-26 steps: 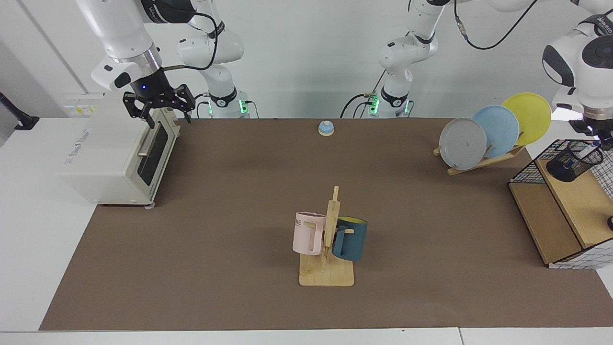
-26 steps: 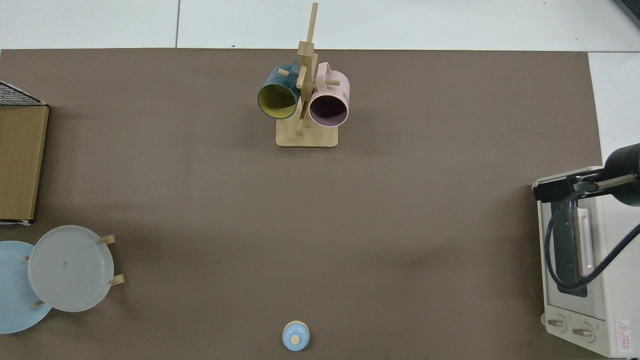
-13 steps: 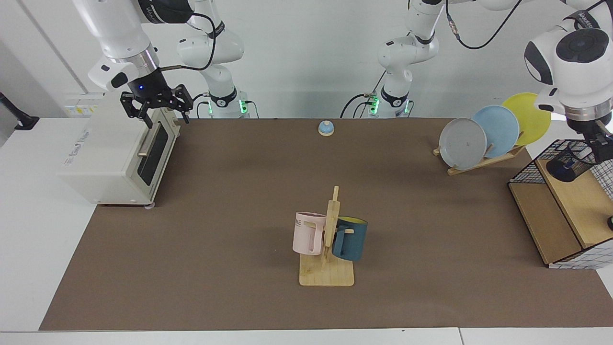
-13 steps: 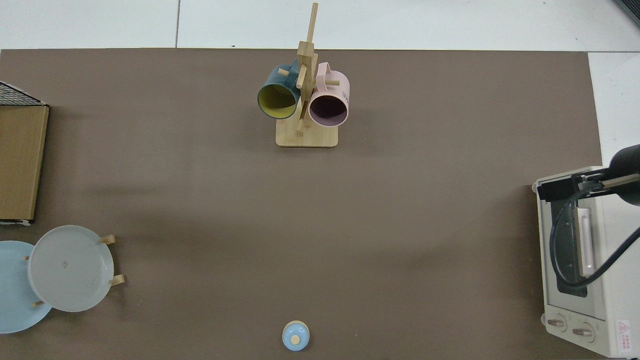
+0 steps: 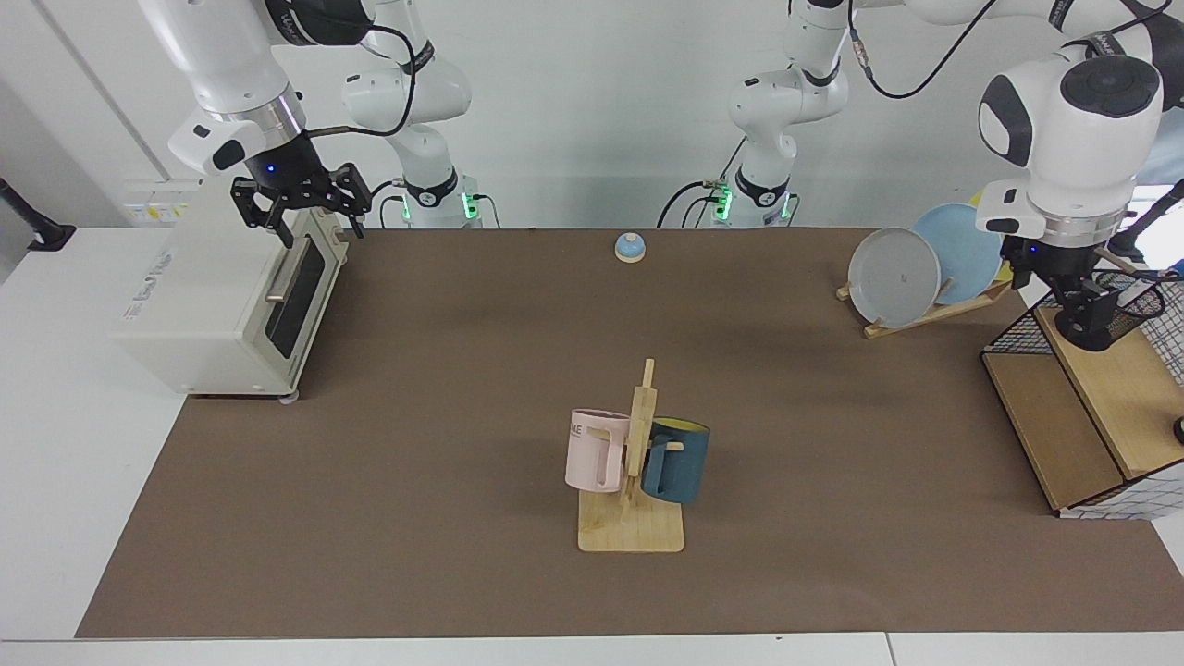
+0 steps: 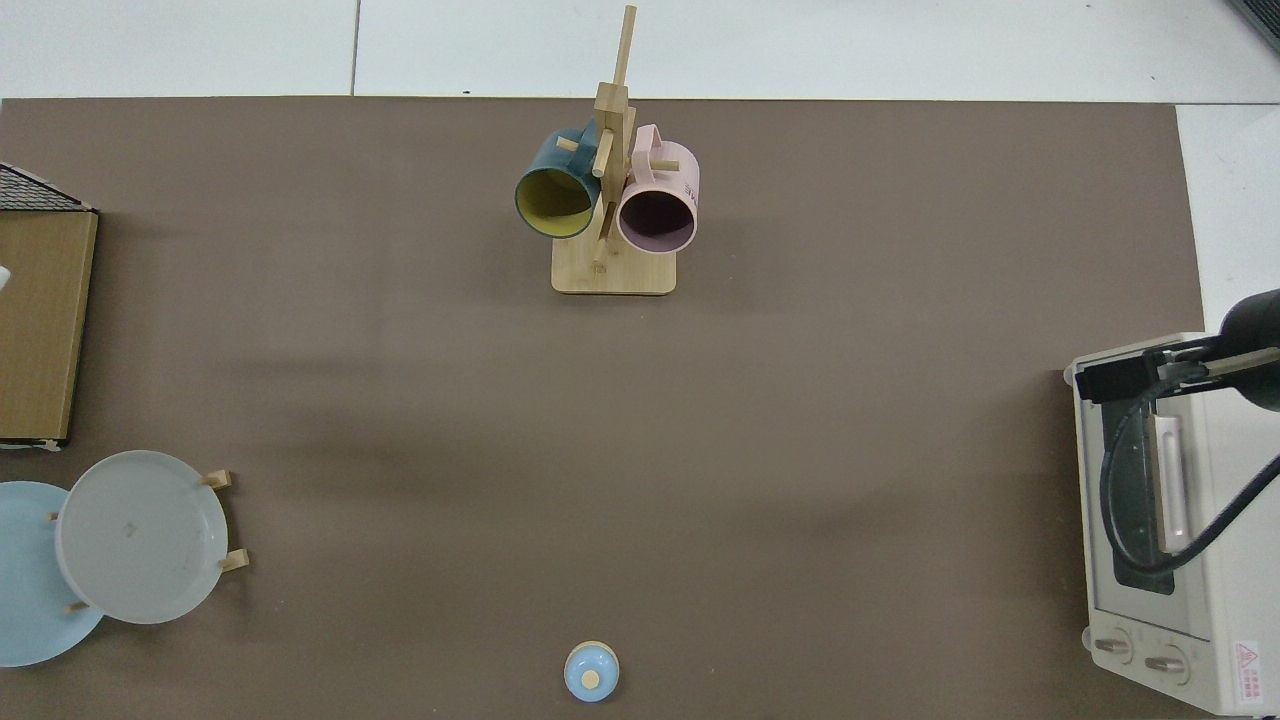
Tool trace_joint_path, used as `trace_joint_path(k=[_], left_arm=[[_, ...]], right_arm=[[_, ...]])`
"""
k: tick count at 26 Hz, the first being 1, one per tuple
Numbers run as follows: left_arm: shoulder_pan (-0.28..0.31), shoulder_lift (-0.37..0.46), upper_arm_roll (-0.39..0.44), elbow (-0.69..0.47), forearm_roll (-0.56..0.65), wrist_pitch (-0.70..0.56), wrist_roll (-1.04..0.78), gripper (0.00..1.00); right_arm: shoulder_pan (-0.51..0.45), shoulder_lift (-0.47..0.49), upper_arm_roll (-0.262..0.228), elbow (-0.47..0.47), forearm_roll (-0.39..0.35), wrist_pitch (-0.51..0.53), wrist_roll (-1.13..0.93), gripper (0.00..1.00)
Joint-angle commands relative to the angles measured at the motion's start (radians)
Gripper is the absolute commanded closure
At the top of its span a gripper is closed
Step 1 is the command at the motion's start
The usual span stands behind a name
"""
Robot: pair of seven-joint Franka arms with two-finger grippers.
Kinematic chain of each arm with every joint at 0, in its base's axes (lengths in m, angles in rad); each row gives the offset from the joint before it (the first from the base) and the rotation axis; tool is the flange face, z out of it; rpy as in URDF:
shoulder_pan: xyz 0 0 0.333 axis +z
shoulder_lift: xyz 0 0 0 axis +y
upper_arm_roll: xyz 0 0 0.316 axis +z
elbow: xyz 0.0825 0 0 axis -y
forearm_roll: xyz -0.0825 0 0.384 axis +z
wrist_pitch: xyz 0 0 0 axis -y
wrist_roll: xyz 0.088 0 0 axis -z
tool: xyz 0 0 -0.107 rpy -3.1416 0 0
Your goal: Put markers into pen holder
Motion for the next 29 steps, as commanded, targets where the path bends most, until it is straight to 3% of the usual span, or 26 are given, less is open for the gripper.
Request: trace_joint_path(k=[1,9,12,23,29], left_arm=[[-0.018,-0.024,0.005,-0.047,-0.11,-0.013,-0.149,0.0],[-0.131,-0.057,-0.012,-0.1,-0.116,-0.014,-0.535,0.0],[-0.145,-0.057,-0.018,-0.103,-0.119,-0.03,-0.687,0.0],[-0.145,-0.085,-0.012,-0.116,-0.224,-0.123,-1.151,0.0],[-0.104,-0.082,0.036,-0.105,-0.358,-0.142,-1.255,0.0]], right_arm=[[-0.016,-0.012,0.01,-0.016,-0.01,0.02,-0.033,0.0],[-0.016,-0.012,0.01,-0.016,-0.01,0.02,-0.032,0.0],[-0.016,-0.012,0.01,-0.016,-0.01,0.02,-0.032,0.0],[-0.015,-0.012,0.01,-0.016,-0.006,0.023,-0.026,0.0],[-0.015,-0.012,0.01,-0.016,-0.006,0.023,-0.026,0.0]])
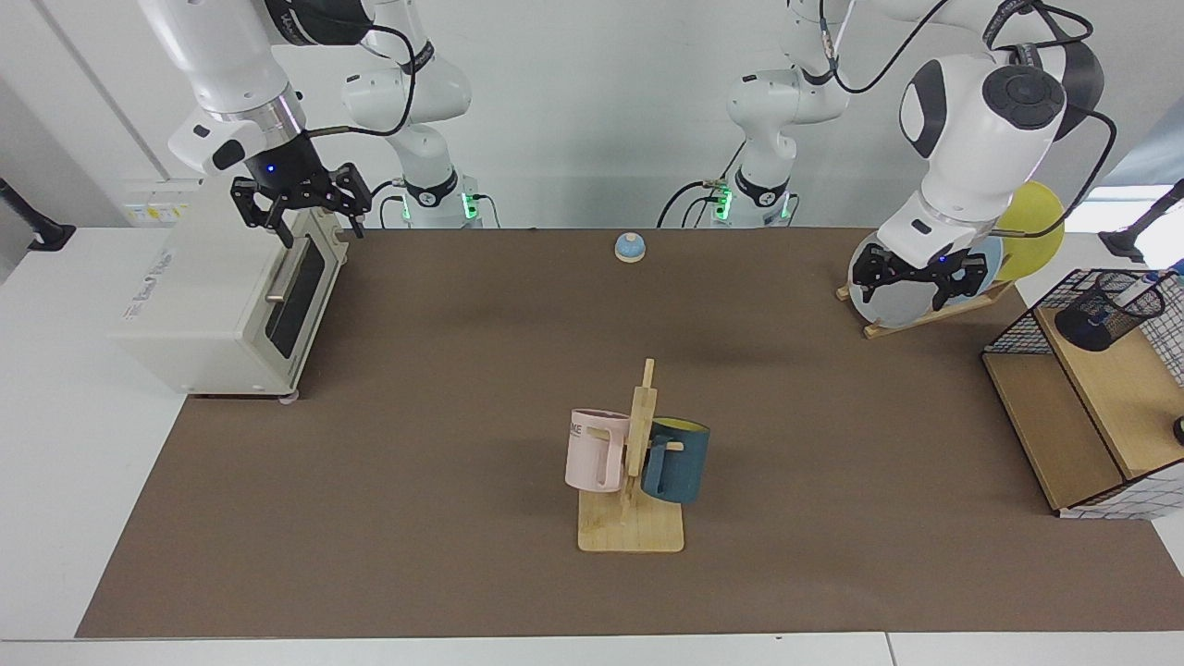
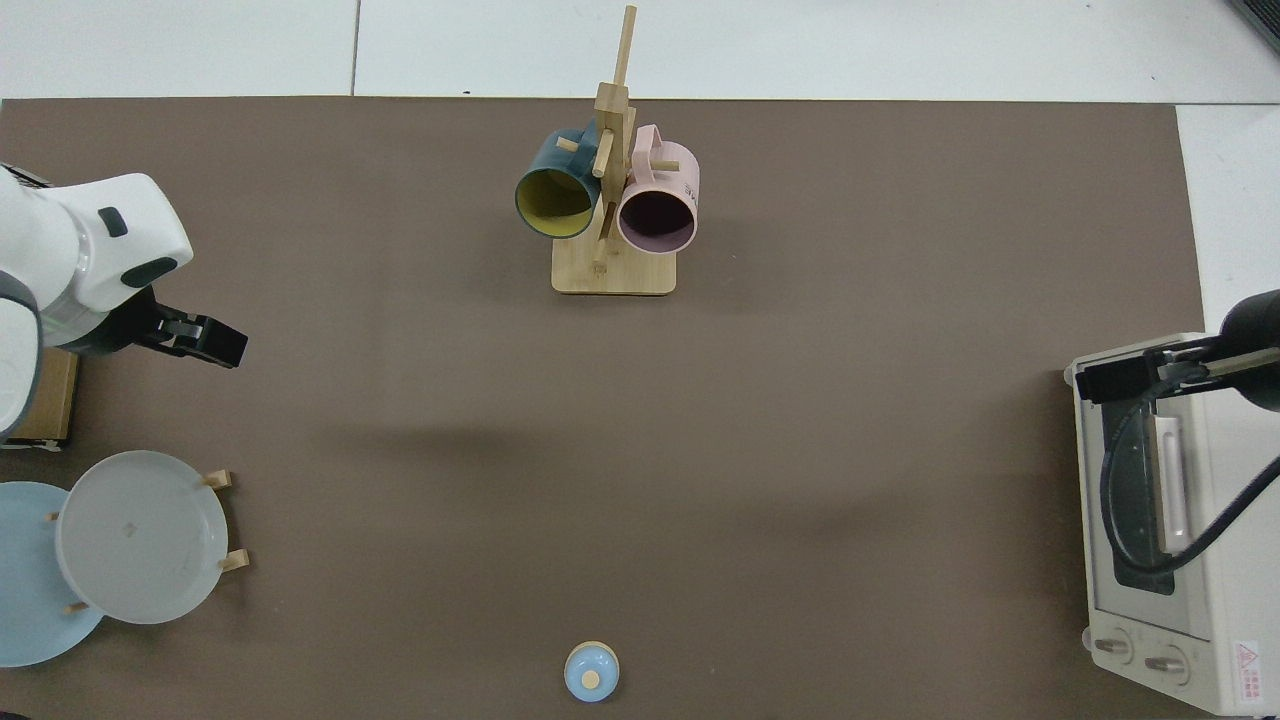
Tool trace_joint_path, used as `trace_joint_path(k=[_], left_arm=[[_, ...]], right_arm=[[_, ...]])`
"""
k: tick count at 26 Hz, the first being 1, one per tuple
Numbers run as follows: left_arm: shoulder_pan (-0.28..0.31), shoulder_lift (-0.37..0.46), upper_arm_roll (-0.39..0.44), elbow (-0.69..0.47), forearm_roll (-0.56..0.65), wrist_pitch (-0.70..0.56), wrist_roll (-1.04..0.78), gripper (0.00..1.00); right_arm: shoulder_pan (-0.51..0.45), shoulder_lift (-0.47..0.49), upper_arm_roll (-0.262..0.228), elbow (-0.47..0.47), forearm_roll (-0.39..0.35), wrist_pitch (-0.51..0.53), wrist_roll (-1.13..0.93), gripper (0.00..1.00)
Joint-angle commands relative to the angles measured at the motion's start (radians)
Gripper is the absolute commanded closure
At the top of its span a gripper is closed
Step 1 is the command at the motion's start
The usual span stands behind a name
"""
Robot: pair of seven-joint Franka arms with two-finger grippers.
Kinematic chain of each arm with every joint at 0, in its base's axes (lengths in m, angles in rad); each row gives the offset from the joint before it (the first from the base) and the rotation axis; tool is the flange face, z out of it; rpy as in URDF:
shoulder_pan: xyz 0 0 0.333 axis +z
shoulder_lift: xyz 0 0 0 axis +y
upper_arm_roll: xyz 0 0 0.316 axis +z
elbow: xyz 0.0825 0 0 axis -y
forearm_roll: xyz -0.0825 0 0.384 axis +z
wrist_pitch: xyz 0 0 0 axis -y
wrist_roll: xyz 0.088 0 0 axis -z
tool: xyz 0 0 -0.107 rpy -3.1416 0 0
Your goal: Put markers into pen holder
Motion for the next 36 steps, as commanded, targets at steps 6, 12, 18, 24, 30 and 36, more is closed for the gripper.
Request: trace_joint_path(k=[6,12,18,24,30,36], left_arm=[[0.03,-0.027,0.1,-0.004,-0.121,-0.007,-0.072,0.0],[0.008,-0.136,0.095,-0.032,-0.121,-0.024,-0.072,0.0],[-0.009,-0.205,0.1,-0.089,-0.121,-0.006,-0.087,0.0],[-0.038,-0.225,0.11,-0.106,-0.12,0.022,-0.144,0.0],[-0.088,-0.11,0.129,0.08,-0.115,-0.048,-0.157,0.0],[-0.123,-0.121,0.172,0.06,-0.123,-0.041,-0.162,0.0]], right_arm=[[-0.016,-0.012,0.009,-0.016,-0.004,0.022,-0.029,0.0],[-0.016,-0.012,0.009,-0.016,-0.006,0.022,-0.026,0.0],[-0.016,-0.012,0.009,-0.016,-0.006,0.022,-0.026,0.0],[-0.016,-0.012,0.009,-0.016,-0.006,0.022,-0.026,0.0],[-0.016,-0.012,0.009,-0.016,-0.006,0.022,-0.027,0.0],[-0.016,-0.012,0.009,-0.016,-0.004,0.022,-0.027,0.0]])
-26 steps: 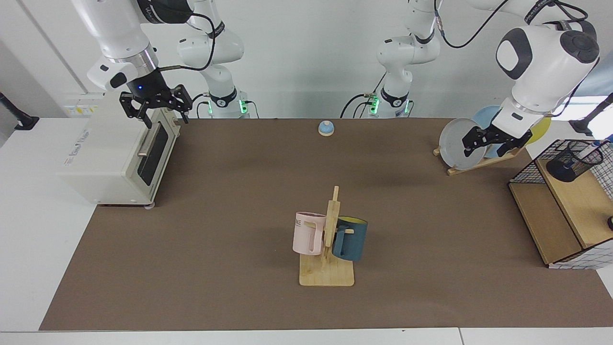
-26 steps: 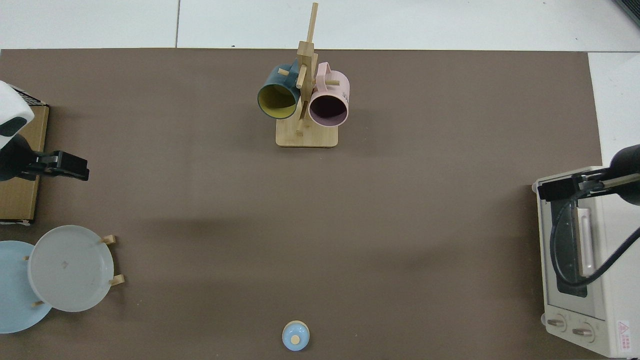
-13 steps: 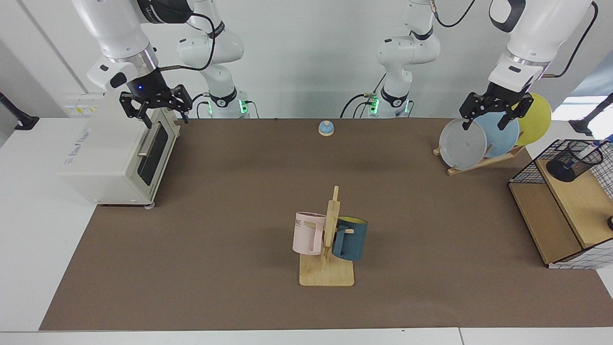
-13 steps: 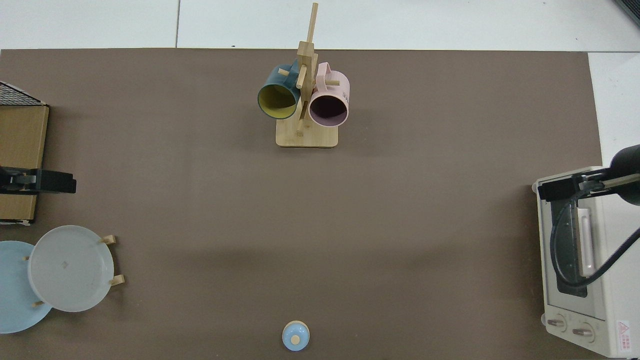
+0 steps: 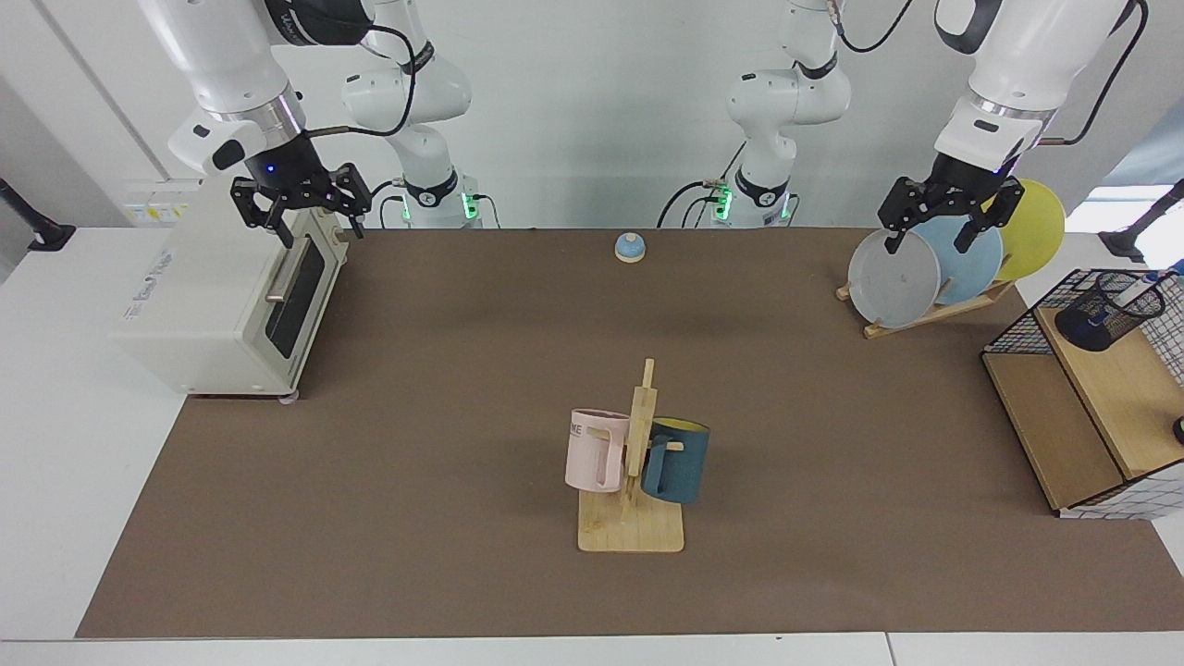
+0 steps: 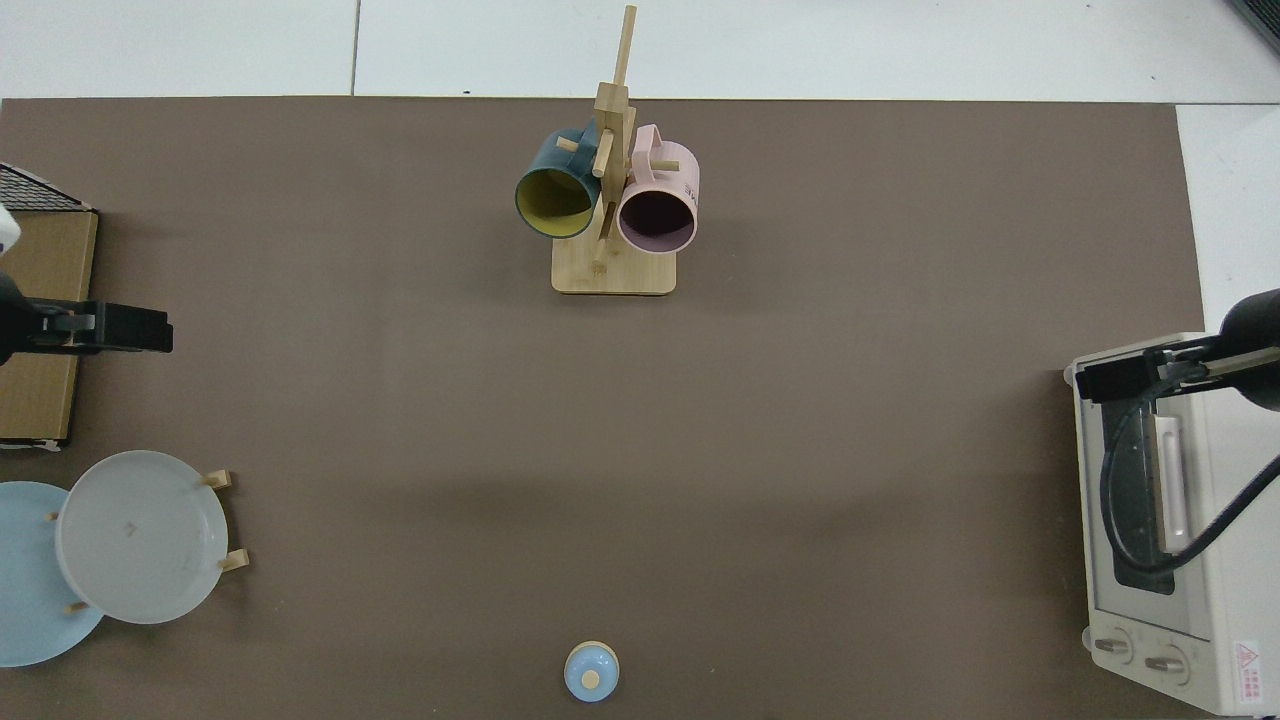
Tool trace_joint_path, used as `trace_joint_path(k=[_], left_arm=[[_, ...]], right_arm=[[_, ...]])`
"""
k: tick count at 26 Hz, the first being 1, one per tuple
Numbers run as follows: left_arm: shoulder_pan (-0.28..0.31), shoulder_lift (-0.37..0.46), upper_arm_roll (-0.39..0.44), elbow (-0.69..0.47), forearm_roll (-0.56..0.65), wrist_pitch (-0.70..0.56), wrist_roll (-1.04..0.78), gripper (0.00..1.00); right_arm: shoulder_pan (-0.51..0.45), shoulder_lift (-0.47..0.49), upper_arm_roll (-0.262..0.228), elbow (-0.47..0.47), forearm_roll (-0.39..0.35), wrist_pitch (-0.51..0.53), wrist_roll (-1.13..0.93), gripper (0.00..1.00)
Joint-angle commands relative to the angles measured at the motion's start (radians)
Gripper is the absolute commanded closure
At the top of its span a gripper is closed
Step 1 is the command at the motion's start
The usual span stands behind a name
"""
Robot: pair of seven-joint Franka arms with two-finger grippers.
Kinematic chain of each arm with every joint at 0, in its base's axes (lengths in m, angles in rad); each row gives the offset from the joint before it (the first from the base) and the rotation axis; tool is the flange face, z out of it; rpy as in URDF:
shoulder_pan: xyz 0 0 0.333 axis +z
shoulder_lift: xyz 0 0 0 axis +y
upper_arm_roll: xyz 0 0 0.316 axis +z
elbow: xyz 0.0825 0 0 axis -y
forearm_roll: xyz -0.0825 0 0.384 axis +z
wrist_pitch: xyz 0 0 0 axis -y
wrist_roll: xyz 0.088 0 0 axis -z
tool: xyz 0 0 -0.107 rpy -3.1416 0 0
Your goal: Put markers into pen holder
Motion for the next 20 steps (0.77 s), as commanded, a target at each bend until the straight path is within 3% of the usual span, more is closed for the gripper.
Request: trace_joint_path(k=[1,20], left_arm=[[-0.065,0.018,0.071,0.025,-0.012,-0.029,-0.012,0.0],[-0.084,-0.005,0.099,-0.018,-0.012,-0.039,0.005,0.0]], right_arm=[[-0.016,-0.012,0.009,-0.016,-0.006,0.021,-0.027,0.0],[-0.015,-0.012,0.009,-0.016,-0.012,0.021,-0.026,0.0]])
